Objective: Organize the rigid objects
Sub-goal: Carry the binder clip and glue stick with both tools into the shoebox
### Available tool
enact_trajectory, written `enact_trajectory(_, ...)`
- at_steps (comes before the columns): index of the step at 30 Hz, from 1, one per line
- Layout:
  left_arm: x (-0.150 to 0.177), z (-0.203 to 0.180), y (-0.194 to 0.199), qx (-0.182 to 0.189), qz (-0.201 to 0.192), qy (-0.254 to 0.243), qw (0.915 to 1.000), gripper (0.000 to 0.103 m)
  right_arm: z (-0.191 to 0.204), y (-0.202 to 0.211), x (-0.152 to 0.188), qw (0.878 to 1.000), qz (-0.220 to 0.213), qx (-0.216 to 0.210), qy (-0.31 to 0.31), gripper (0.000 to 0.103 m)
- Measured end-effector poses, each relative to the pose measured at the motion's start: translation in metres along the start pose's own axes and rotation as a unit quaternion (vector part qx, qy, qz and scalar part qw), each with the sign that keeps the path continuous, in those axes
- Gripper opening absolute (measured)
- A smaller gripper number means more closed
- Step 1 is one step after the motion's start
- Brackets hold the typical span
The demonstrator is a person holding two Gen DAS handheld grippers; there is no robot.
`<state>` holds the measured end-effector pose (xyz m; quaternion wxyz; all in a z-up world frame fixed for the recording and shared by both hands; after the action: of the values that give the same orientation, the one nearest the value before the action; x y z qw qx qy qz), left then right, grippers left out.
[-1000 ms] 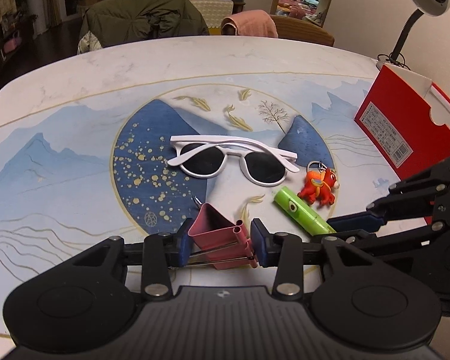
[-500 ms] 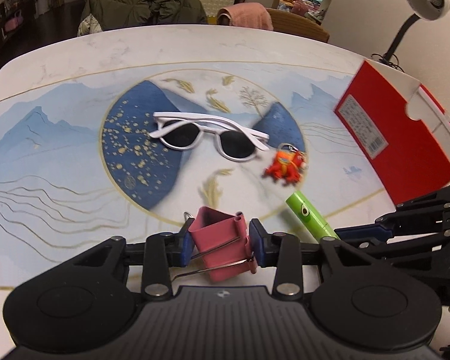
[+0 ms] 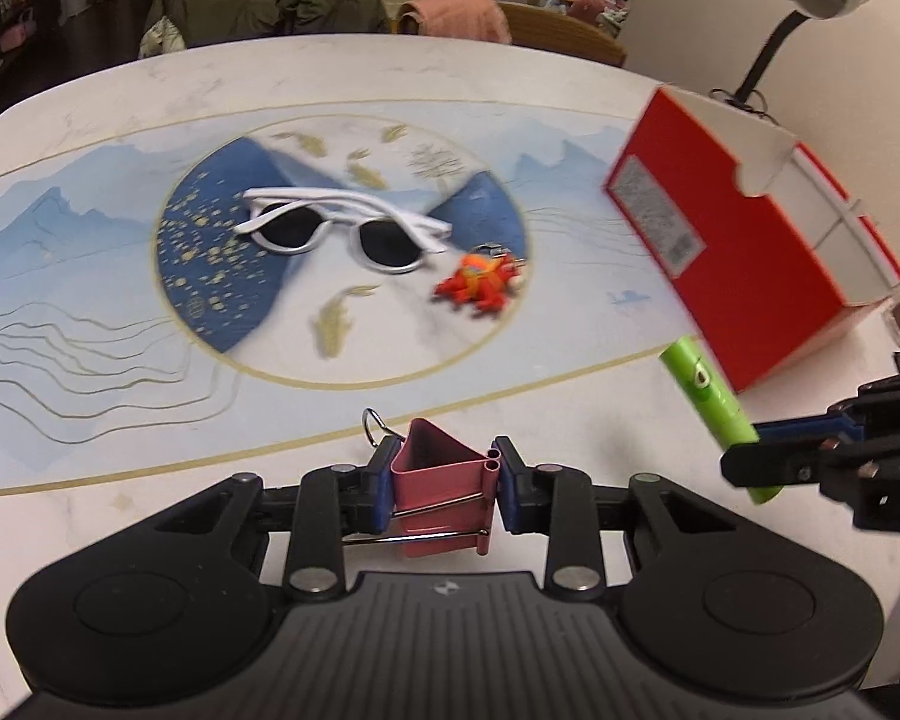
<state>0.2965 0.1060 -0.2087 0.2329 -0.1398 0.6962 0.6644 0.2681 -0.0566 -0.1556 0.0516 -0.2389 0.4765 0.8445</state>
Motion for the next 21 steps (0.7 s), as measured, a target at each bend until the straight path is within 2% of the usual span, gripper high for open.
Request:
enact_trajectory(11,-0.029,-0.068,0.037,0.038,-0.021,-0.011,0.9990,0.032,-0.056,0.085,-0.009,0.996,-0.070,0.009,-0.046,0.015)
enact_trajectory(21,-0.075,-0.158,0.062,0.065,-0.057,-0.052,0.9949,0.032,-0.127,0.145,-0.024,0.989,-0.125,0.032,-0.071,0.014)
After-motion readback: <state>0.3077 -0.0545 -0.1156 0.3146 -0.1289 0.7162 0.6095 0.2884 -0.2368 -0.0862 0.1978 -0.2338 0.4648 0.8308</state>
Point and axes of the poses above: each gripper's, at about its wrist camera, not at the fingertips, and y roughly against the way its jaws point, z to its left, x to its underside, the point moved 8 cm from there along -y, roughly the way its jaws point, and after that the axes turned 14 degrees about -x, right-handed, at the moved point
